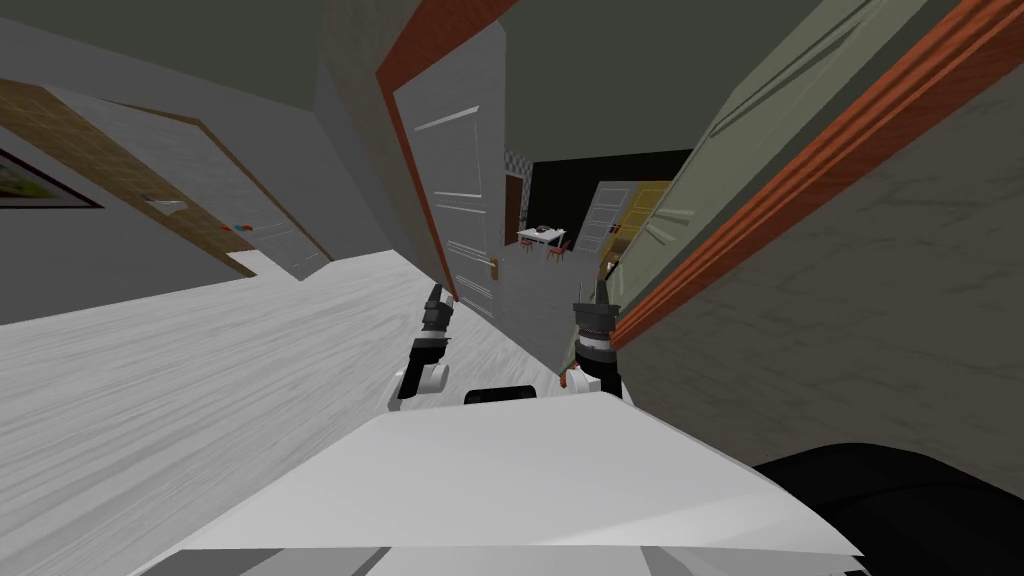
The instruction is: Push the door open
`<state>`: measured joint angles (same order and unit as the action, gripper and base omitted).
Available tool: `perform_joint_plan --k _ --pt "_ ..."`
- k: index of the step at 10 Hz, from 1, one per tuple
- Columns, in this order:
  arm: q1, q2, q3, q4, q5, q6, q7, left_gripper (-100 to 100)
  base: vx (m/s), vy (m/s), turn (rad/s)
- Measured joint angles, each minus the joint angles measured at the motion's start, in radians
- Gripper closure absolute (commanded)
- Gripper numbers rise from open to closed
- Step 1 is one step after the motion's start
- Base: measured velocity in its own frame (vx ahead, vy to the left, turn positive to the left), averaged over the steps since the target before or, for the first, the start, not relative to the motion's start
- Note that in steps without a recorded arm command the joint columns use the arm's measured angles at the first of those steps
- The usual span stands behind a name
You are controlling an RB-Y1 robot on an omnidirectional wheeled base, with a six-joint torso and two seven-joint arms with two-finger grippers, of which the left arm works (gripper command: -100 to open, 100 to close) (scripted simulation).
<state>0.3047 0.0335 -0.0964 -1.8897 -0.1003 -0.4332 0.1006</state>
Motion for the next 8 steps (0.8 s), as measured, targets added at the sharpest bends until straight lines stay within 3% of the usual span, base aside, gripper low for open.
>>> perform_joint_plan --k 1,4,8 --pt "-0.022 0.01 -0.002 0.029 0.003 0.0 0.01 -100 0.11 0.098 -0.043" --pt "-0.07 0.017 -0.019 0.098 0.002 -0.001 0.022 -100 0.056 0.066 -0.027" --pt "-0.152 0.017 -0.057 0.221 -0.004 -0.005 0.037 -100 0.085 0.093 -0.037"
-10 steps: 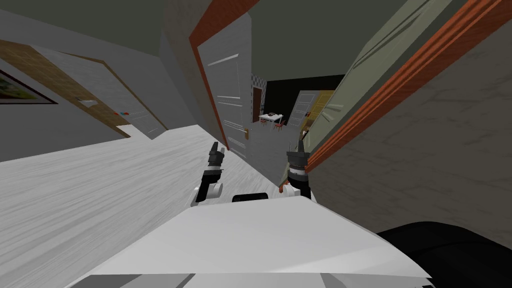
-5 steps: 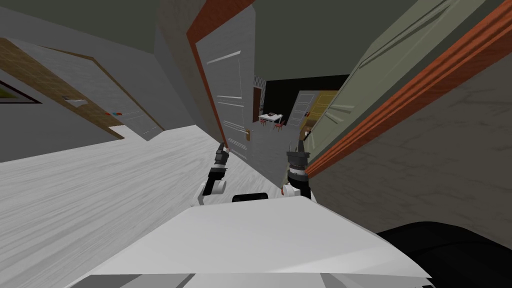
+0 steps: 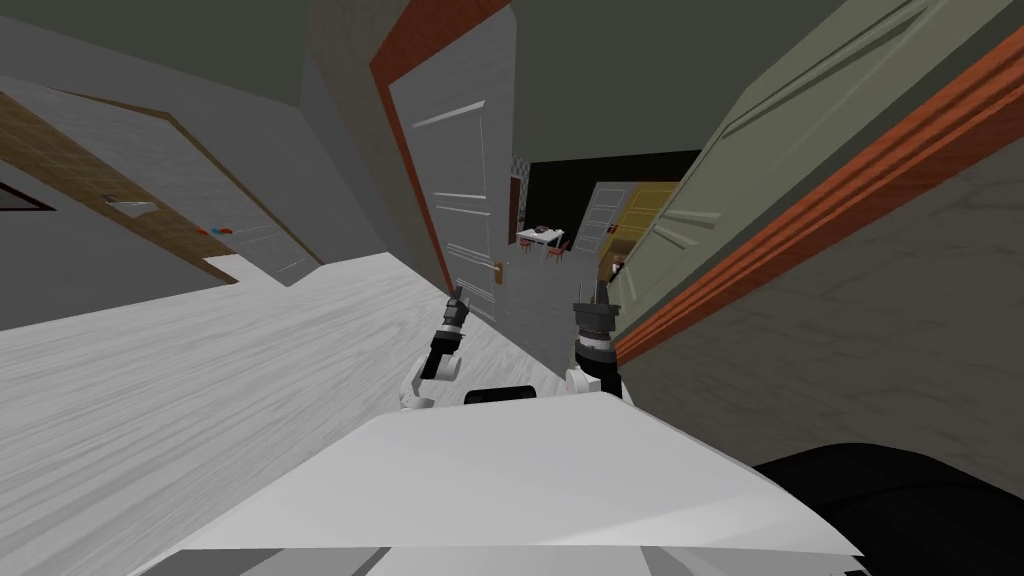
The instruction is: Push the door open
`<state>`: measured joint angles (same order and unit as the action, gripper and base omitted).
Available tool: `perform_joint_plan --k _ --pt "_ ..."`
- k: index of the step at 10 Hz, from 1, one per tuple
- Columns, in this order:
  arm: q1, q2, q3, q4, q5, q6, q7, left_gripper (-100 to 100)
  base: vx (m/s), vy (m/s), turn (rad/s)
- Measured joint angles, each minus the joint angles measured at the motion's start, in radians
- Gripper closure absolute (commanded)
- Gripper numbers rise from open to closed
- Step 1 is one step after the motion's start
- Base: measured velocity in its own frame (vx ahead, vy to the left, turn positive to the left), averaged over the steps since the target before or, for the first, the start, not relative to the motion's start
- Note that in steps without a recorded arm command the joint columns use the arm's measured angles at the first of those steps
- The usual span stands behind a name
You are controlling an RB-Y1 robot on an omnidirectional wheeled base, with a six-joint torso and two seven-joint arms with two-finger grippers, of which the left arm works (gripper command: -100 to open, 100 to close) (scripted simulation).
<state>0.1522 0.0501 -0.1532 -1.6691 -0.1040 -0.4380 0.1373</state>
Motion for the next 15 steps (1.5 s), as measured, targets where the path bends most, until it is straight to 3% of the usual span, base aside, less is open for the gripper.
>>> perform_joint_plan --k 9,15 --pt "-0.143 0.016 -0.056 0.219 0.0 -0.006 0.045 -100 0.067 0.076 -0.033" --pt "-0.275 0.007 -0.103 0.412 -0.004 -0.015 0.072 -100 0.078 0.102 -0.042"
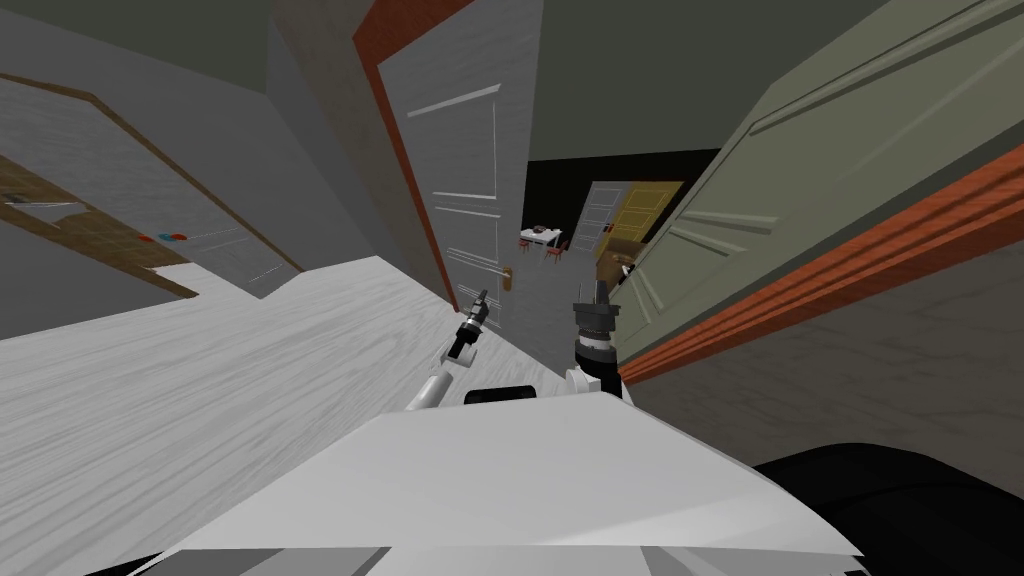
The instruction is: Push the door open
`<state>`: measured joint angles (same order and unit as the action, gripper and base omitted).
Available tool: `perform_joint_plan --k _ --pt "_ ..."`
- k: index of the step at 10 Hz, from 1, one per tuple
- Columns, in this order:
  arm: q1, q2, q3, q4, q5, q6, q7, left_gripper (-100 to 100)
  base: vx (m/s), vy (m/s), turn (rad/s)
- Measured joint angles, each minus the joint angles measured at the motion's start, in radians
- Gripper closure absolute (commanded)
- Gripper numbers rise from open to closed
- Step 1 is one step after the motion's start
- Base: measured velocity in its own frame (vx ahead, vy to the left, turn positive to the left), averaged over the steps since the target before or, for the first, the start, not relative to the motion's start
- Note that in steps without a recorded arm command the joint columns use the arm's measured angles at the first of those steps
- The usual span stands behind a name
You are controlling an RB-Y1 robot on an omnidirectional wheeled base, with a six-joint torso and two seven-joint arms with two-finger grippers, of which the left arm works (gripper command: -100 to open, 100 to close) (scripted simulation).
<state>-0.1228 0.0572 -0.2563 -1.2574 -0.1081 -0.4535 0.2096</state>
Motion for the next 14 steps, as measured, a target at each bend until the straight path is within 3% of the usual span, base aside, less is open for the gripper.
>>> perform_joint_plan --k 2,6,9,14 --pt "-0.024 0.006 -0.01 0.04 0.001 0.003 0.012 -100 0.064 0.067 -0.031" --pt "-0.118 -0.009 -0.037 0.188 0.0 -0.011 0.029 -100 0.075 0.11 -0.041" --pt "-0.162 -0.009 -0.065 0.25 -0.002 -0.005 0.047 -100 0.097 0.12 -0.038" --pt "-0.237 -0.025 -0.089 0.362 -0.003 -0.007 0.064 -100 0.059 0.075 -0.026"
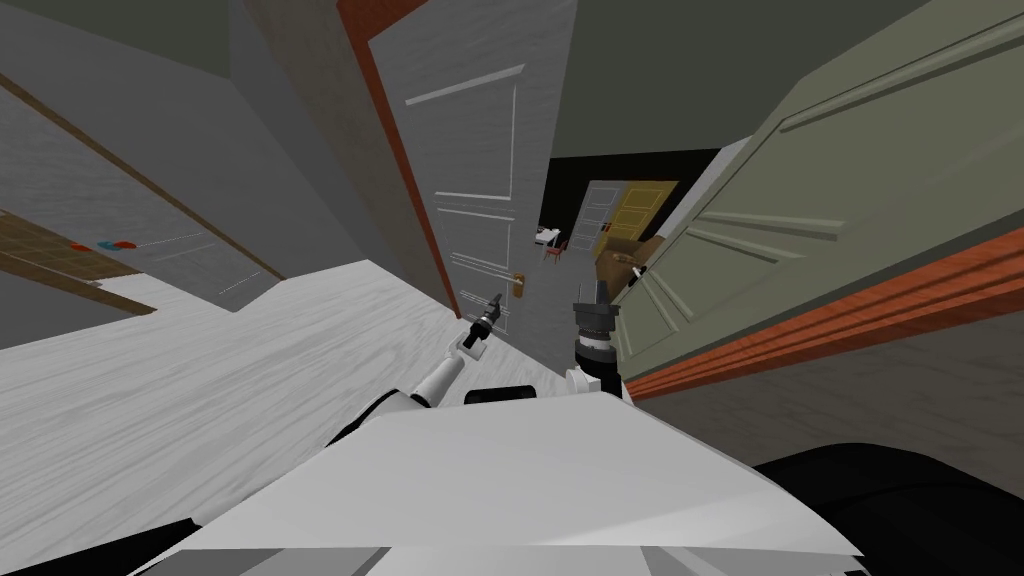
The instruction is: Push the door open
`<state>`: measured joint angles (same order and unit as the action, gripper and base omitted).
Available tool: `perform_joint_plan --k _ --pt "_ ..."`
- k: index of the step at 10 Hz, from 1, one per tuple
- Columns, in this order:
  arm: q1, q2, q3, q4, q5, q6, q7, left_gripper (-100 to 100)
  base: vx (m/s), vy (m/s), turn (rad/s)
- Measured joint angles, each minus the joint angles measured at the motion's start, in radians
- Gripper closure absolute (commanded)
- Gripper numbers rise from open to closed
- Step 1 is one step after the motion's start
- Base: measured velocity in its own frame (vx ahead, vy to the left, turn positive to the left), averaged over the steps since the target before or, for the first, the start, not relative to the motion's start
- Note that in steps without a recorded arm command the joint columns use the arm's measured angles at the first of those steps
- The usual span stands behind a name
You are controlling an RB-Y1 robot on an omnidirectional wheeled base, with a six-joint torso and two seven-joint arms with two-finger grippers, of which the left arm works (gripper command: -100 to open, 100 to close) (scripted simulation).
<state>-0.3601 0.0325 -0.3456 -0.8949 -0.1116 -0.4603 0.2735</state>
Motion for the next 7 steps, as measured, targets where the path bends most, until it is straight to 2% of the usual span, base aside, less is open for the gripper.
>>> perform_joint_plan --k 4,6,7 --pt "-0.057 -0.011 -0.021 0.088 -0.001 -0.006 0.015 -100 0.075 0.104 -0.028" --pt "-0.076 -0.015 -0.033 0.111 -0.002 0.001 0.024 -100 0.066 0.072 -0.012" --pt "-0.09 -0.021 -0.033 0.137 -0.002 -0.005 0.023 -100 0.057 0.068 -0.021"
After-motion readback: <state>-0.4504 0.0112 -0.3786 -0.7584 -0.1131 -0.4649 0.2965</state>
